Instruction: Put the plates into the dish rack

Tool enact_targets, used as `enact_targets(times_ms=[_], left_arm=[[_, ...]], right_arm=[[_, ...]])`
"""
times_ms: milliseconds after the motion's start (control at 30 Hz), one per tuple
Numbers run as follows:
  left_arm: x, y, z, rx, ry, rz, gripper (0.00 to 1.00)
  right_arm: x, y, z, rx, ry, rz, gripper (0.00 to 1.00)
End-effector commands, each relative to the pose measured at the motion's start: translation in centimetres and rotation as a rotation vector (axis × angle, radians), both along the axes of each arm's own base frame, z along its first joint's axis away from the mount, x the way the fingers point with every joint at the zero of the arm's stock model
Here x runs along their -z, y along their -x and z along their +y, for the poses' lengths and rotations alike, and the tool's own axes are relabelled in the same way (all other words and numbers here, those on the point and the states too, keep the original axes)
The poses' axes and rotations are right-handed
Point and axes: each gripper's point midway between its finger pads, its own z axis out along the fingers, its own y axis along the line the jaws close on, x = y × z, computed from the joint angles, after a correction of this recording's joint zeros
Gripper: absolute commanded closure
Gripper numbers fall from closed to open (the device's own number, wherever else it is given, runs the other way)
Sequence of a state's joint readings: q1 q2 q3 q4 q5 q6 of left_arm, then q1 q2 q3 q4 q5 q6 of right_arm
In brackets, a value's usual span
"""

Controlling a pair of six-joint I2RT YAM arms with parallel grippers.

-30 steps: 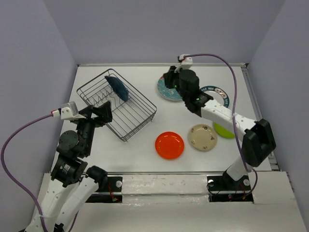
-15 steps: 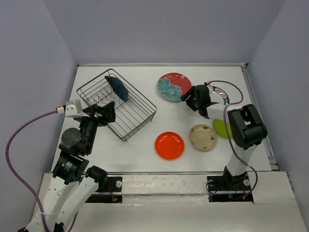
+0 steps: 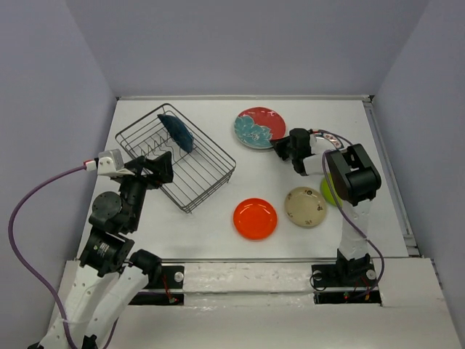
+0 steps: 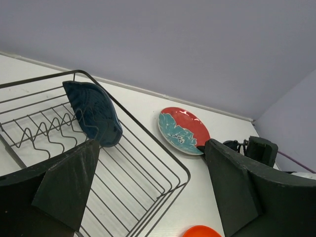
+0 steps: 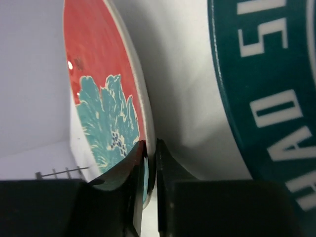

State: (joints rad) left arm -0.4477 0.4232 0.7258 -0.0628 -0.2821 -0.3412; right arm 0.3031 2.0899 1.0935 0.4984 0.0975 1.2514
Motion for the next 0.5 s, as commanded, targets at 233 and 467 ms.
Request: enact_targets(times_ms=[233,467], left_arm=[[-1.1,0.1,0.2,-0.005,0.001,-0.054,0.01],[-1.9,1.0,1.1,-0.021,0.012,-0.095,0.01]], right_arm=[[-13.1,-0.6,-0.2,0.007,0.157,-0.377,0.93],[-29.5,3.7,3.0,0.063,0.605,-0.677,0.93]])
